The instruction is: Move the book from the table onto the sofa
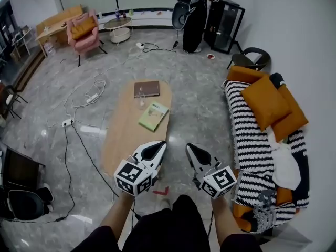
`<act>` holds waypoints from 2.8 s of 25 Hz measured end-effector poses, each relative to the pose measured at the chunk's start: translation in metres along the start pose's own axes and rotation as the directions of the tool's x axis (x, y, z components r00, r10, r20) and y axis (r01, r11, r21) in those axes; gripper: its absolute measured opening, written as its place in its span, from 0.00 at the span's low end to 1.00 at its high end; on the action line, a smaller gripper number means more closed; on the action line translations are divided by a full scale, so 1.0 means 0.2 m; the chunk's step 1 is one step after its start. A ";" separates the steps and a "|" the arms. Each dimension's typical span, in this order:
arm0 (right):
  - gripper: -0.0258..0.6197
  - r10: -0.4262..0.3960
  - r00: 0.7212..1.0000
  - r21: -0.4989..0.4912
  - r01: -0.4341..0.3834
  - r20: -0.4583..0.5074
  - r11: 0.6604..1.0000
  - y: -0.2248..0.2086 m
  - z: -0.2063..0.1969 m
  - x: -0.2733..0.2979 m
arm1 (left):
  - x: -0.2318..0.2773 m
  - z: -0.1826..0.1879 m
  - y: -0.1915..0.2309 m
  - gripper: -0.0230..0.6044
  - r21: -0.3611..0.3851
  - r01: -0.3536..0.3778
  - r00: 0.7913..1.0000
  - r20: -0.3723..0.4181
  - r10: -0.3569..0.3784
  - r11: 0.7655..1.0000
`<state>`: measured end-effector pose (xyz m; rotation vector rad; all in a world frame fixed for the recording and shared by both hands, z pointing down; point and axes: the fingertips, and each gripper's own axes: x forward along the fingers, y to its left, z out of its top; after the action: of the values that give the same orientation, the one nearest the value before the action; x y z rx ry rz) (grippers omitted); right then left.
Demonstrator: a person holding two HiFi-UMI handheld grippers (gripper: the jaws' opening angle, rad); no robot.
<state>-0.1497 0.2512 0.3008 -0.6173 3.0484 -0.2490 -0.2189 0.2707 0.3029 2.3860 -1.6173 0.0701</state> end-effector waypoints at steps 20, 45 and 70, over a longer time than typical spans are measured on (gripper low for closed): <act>0.08 0.057 0.997 0.063 -0.054 -0.043 0.997 -0.72 -0.03 0.46 | 0.67 0.04 0.46 0.06 -0.061 -0.074 0.996 -0.050 0.071 0.995; 0.08 0.245 0.964 0.122 -0.232 -0.101 0.965 -1.10 -0.08 1.06 | 0.93 0.07 1.04 0.06 -0.114 -0.312 0.950 -0.069 0.305 0.943; 0.08 0.331 0.904 0.165 -0.295 -0.270 0.941 -1.46 -0.44 1.77 | 1.06 -0.20 1.78 0.06 -0.221 -0.477 0.879 -0.117 0.463 0.850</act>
<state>-0.3674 -0.1388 0.4391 -0.0778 3.3154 -0.5555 -0.4608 -0.0364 0.4471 1.7466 -2.0154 0.0294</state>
